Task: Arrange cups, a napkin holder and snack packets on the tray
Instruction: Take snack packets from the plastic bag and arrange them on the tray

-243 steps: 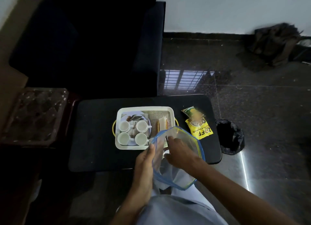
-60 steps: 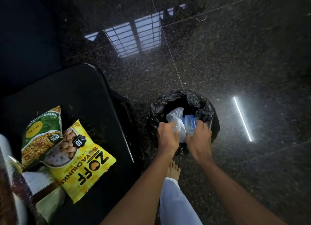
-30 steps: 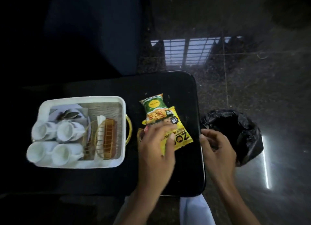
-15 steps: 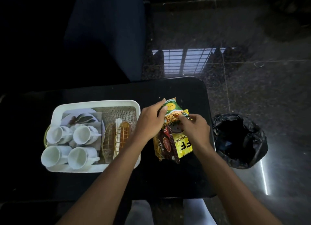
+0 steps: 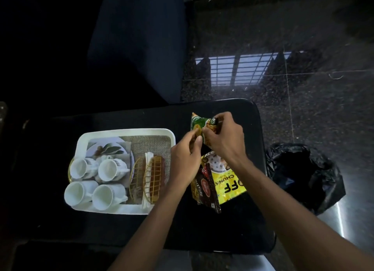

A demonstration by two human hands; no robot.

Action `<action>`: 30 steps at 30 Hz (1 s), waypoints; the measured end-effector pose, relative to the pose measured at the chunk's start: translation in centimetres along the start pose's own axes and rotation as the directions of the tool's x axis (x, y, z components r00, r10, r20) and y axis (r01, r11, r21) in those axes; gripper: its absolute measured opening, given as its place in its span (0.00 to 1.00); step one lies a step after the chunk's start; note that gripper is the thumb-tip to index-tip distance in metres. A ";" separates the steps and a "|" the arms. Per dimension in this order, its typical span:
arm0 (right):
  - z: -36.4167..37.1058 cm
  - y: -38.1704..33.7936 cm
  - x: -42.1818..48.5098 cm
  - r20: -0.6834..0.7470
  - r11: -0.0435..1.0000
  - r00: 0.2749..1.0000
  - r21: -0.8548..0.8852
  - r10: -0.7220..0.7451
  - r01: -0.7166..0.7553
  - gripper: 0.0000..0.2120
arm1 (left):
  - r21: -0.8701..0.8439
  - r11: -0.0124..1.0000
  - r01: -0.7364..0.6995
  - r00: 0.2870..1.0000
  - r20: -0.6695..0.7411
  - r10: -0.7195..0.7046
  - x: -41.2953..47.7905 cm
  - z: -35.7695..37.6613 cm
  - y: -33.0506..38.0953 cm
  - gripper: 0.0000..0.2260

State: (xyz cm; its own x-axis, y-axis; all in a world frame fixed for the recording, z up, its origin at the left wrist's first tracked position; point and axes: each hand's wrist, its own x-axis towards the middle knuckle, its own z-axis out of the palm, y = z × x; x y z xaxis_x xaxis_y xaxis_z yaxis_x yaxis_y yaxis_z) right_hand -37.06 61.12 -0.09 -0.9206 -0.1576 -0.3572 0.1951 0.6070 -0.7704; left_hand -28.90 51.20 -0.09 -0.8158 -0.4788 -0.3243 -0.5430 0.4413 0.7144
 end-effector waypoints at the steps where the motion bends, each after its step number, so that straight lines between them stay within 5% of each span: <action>1: -0.1 -0.4 0.4 0.016 0.999 0.998 -0.008 -0.053 0.053 0.17 | 0.000 1.000 0.003 1.000 -0.001 -0.003 0.1 -0.3 -0.1 0.17; 4: -0.7 -1.8 1.1 0.068 0.974 0.973 -0.034 -0.222 0.225 0.17 | 0.054 0.998 -0.021 0.999 -0.031 0.023 0.9 -2.4 -0.2 0.24; 7: -0.9 -3.8 1.1 0.153 0.914 0.908 -0.060 -0.389 0.401 0.22 | 0.186 0.960 -0.209 0.971 -0.077 0.226 2.4 -6.2 -0.7 0.31; 10: -0.5 -6.7 0.4 0.253 0.829 0.819 -0.093 -0.516 0.551 0.24 | 0.232 0.909 -0.345 0.938 0.055 0.342 3.8 -10.7 -1.0 0.34; 13: 0.9 -9.8 -0.7 0.301 0.780 0.760 -0.077 -0.576 0.621 0.24 | 0.160 0.877 -0.454 0.889 0.156 0.431 4.7 -14.3 -1.9 0.27; 17: 3.8 -13.4 -1.9 0.356 0.756 0.717 -0.042 -0.599 0.653 0.26 | 0.063 0.875 -0.480 0.875 0.106 0.473 4.9 -18.9 -4.3 0.19; 22: 8.4 -16.1 -3.2 0.164 0.864 0.849 0.146 -0.502 0.482 0.37 | -0.098 0.933 -0.348 0.938 -0.028 0.346 6.0 -24.9 -8.4 0.15; 24: 10.7 -16.8 -4.0 0.195 0.904 0.889 0.200 -0.415 0.378 0.40 | -0.145 0.939 -0.313 0.950 -0.021 0.313 6.5 -27.0 -10.0 0.15; 30: 19.4 -17.7 -4.3 0.258 0.944 0.920 0.231 -0.295 0.238 0.22 | -0.210 0.954 -0.217 0.974 0.018 0.225 8.3 -30.5 -14.9 0.16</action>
State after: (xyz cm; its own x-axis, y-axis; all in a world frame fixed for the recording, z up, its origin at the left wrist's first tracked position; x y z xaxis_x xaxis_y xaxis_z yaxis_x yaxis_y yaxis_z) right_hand -29.94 35.94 4.81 -0.8171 -0.5252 -0.2377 0.0430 0.3556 -0.9336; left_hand -21.50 17.47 5.45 -0.9207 -0.3531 -0.1663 -0.2994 0.3654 0.8814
